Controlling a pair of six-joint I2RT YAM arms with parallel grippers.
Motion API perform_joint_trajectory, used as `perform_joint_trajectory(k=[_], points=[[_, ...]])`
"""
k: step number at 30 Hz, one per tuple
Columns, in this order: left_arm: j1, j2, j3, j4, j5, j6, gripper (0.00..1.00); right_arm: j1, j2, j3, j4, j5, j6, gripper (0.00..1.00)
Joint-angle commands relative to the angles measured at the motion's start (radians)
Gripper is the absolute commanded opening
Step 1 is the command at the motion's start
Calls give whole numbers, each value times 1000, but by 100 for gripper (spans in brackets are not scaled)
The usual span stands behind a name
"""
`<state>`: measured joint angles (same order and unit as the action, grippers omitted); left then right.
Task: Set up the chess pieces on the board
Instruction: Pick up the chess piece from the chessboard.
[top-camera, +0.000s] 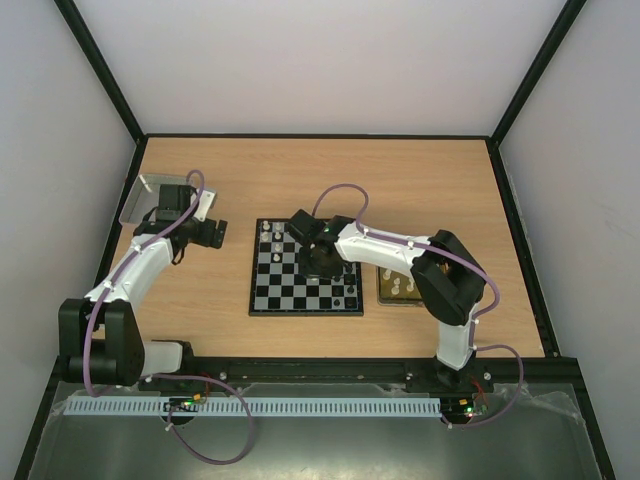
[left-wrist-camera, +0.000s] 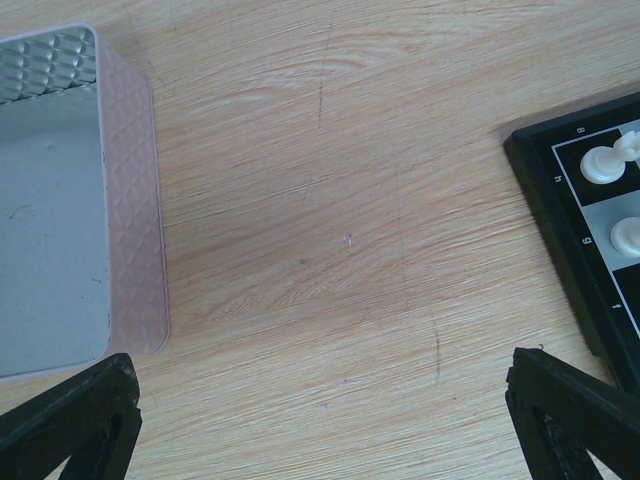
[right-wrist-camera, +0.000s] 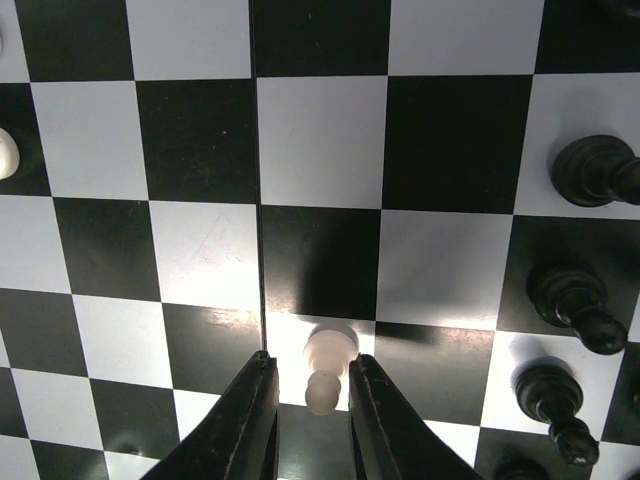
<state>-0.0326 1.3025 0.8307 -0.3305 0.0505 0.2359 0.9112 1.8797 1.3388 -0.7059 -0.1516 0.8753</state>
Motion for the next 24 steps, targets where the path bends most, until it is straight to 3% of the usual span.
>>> perform_joint_trajectory(k=[1,7,17,24], points=[[7,-23,-15,-2,10,1,100,5,16,-15,6,7,-4,19],[8,-23,-17,0,11,2,100,4,23,-11,6,3,-2,19],[10,-23,-17,1,13,3,100,3,28,-1,5,5,-4,2],[10,-20,-19,2,15,3,100,39,53,106,-52,38,-9,2]])
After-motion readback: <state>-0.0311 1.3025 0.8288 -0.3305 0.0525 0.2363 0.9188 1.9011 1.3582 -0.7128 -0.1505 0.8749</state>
